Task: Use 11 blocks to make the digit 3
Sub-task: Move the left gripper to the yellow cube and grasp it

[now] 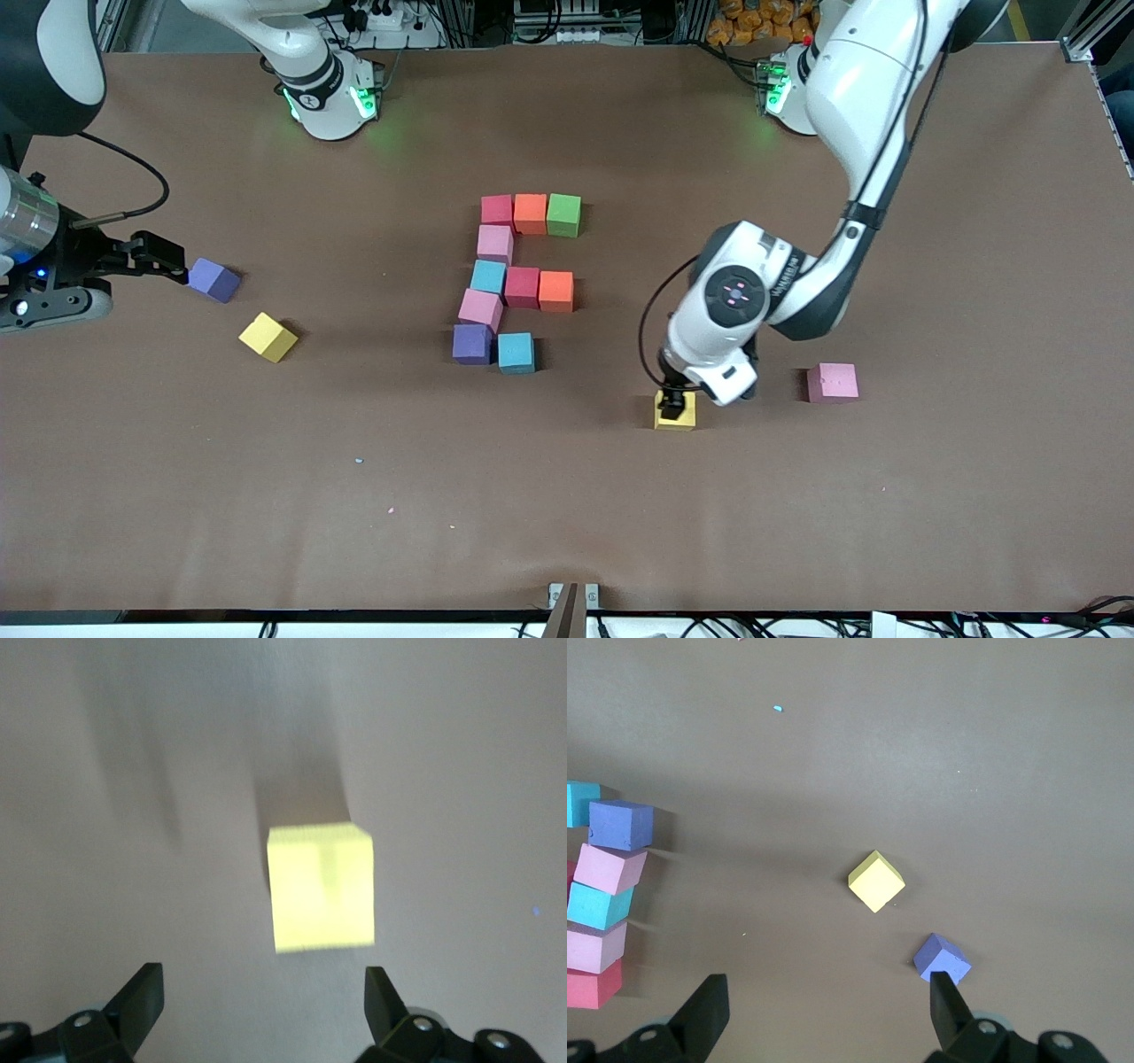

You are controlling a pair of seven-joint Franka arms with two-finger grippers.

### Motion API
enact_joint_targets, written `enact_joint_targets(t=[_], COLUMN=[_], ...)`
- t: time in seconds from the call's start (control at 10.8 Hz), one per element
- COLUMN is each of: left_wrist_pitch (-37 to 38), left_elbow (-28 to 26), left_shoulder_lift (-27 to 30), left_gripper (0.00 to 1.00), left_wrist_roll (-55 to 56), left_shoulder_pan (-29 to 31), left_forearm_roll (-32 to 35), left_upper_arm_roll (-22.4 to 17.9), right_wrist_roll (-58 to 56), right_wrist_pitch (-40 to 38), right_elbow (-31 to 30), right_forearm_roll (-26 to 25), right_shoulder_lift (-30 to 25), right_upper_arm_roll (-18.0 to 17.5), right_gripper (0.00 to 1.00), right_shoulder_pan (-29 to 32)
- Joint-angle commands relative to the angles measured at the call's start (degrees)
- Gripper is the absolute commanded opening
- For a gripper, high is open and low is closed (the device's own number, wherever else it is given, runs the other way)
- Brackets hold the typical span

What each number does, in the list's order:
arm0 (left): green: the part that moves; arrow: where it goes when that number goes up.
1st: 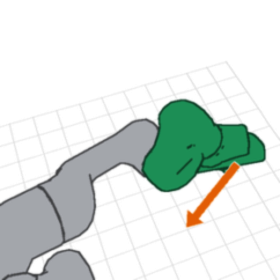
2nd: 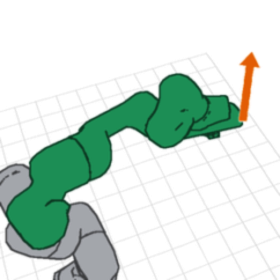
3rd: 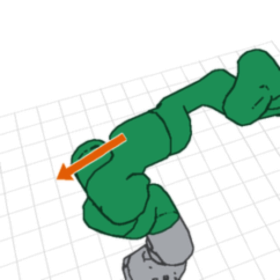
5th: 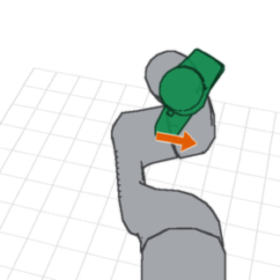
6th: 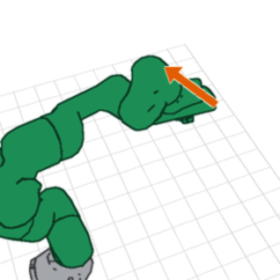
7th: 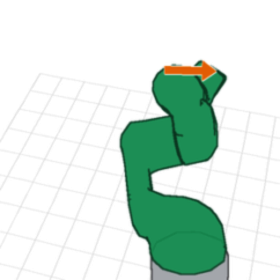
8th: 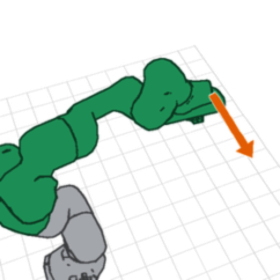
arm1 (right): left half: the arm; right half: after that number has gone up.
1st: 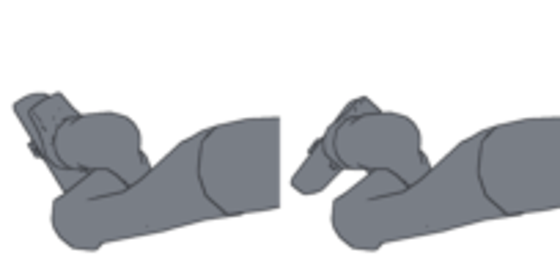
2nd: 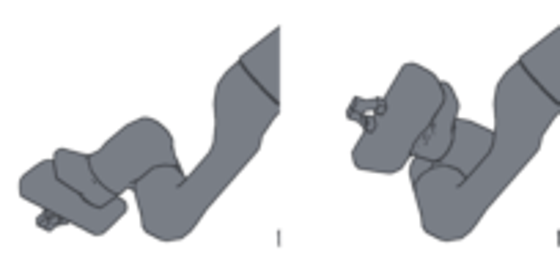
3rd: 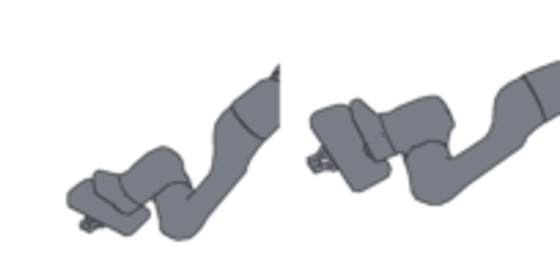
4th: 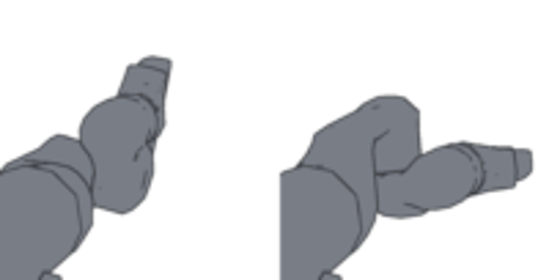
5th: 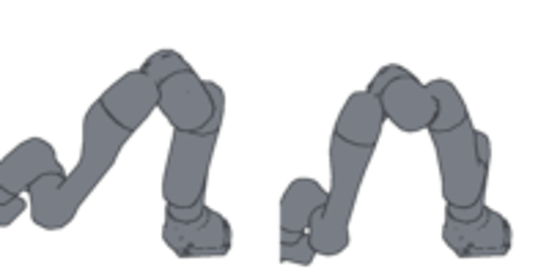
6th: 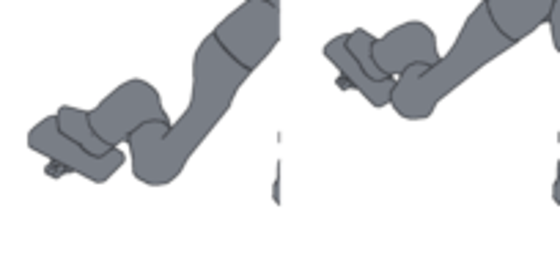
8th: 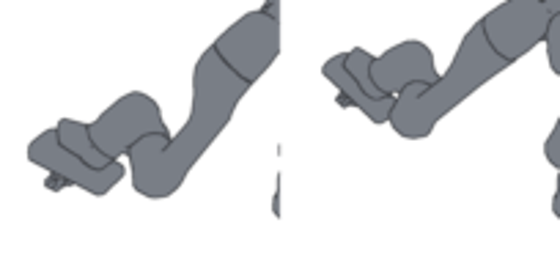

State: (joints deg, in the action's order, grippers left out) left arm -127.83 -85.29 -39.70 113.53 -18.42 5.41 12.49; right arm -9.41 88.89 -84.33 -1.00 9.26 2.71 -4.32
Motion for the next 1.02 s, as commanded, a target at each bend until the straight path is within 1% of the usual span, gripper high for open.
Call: enact_joint_targets(t=[0.0, 0.46, 0.74, 0.93], left_wrist_pitch=[0.2, -0.4, -2.8, -3.0], left_elbow=[-2.3, -1.6, -0.4, -0.1], left_shoulder_lift=[1.1, -2.7, -4.3, -4.3], left_gripper=[1.00, 1.00, 1.00, 1.00], left_wrist_roll=[-2.5, -3.6, -3.5, -3.3], left_shoulder_pan=[1.4, 2.4, 2.9, 2.9], left_forearm_roll=[-1.0, -0.6, -0.5, -0.4], left_upper_arm_roll=[0.6, 0.1, -0.1, -0.1], right_wrist_roll=[-0.4, -0.4, -0.4, -0.3], right_wrist_pitch=[-1.0, -1.0, -1.0, -1.0], right_elbow=[1.3, 1.2, 1.2, 1.2], right_forearm_roll=[-0.3, -0.3, -0.3, -0.3], right_shoulder_lift=[0.4, 0.4, 0.4, 0.4], right_upper_arm_roll=[-0.1, -0.1, -0.1, -0.1], right_gripper=[1.00, 1.00, 1.00, 1.00], right_shoulder_pan=[-0.2, -0.2, -0.2, -0.2])
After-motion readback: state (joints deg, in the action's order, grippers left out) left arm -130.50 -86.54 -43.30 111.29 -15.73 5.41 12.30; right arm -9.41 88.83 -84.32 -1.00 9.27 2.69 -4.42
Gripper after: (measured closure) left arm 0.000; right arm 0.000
